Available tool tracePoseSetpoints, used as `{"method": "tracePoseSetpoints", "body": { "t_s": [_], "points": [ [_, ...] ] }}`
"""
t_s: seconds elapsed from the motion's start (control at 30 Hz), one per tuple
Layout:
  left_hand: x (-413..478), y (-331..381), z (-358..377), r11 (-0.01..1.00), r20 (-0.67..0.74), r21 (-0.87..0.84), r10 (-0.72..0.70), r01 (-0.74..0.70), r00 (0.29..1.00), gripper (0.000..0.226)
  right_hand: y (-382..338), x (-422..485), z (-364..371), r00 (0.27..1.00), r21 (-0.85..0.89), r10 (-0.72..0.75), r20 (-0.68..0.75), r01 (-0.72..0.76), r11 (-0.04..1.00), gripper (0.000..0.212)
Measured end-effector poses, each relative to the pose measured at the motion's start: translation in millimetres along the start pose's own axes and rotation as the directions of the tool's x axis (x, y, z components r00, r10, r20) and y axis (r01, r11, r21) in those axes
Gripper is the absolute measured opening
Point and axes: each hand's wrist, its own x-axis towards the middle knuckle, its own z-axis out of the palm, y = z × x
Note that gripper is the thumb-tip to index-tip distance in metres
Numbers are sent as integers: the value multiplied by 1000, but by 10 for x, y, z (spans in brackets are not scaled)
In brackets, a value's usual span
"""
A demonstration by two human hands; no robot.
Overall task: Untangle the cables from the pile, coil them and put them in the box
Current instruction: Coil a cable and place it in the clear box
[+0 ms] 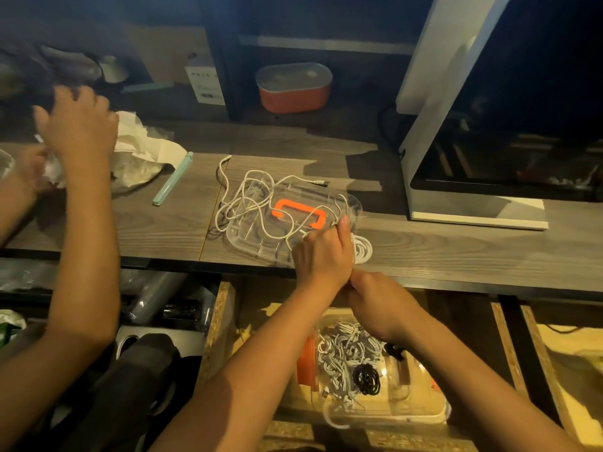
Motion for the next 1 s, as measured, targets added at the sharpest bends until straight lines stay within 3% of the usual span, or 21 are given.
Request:
{"method": "tracePoseSetpoints", "body": {
  "t_s": [0.07, 0.13, 0.23, 0.3, 0.4, 0.47, 0.53, 0.6, 0.67, 0.8, 0.83, 0.9, 1.0],
  "points": [
    [20, -51, 10, 988, 47, 127, 78, -83, 996, 58, -7, -38, -151, 1000, -144, -27, -16, 24, 989, 19],
    [46, -90, -4, 976, 151, 160, 124, -148, 981, 57, 15, -47, -335, 997, -150, -5, -80, -7, 989, 20],
    [10, -64, -49, 969, 326, 32, 222, -246, 919, 56, 111, 3, -554, 982, -65, 52, -183, -65, 996, 15],
    [-20, -4, -106, 965, 416, -121, 261, -232, 871, 54, 193, 32, -614, 978, -23, 74, -195, -80, 997, 11],
    [-19, 60, -154, 924, 482, -371, 276, -92, 831, 52, 265, 73, -587, 992, 248, 26, -122, 5, 969, 12],
    [-27, 93, -159, 856, 502, -512, 239, 63, 831, 51, 283, 92, -552, 995, 508, 5, -96, 44, 860, 11],
    [-56, 146, -168, 756, 478, -620, 152, 210, 865, 54, 235, 88, -513, 991, 571, -43, -124, 107, 814, 9],
    [-73, 215, -176, 676, 395, -666, -37, 314, 918, 53, 174, 91, -394, 988, 530, -100, -117, 148, 835, 6],
    [-75, 253, -176, 704, 265, -626, -212, 335, 941, 47, 88, 68, -248, 995, 446, -75, -70, 99, 890, 27],
    [-6, 153, -125, 837, 79, -436, -330, 330, 941, 50, 3, 35, -32, 1000, 171, -25, 7, 24, 985, 21],
    [25, 102, -114, 891, 30, -337, -314, 306, 949, 53, -31, 9, -24, 999, 116, -48, 19, 45, 992, 17],
    [73, 2, -84, 984, -18, -110, -142, 140, 990, 58, -85, -35, -74, 994, 54, -110, 6, 110, 992, 15],
    [73, -59, -79, 992, 124, 48, 110, -116, 986, 55, -85, -62, -332, 991, -3, -132, -12, 132, 991, 22]
  ]
}}
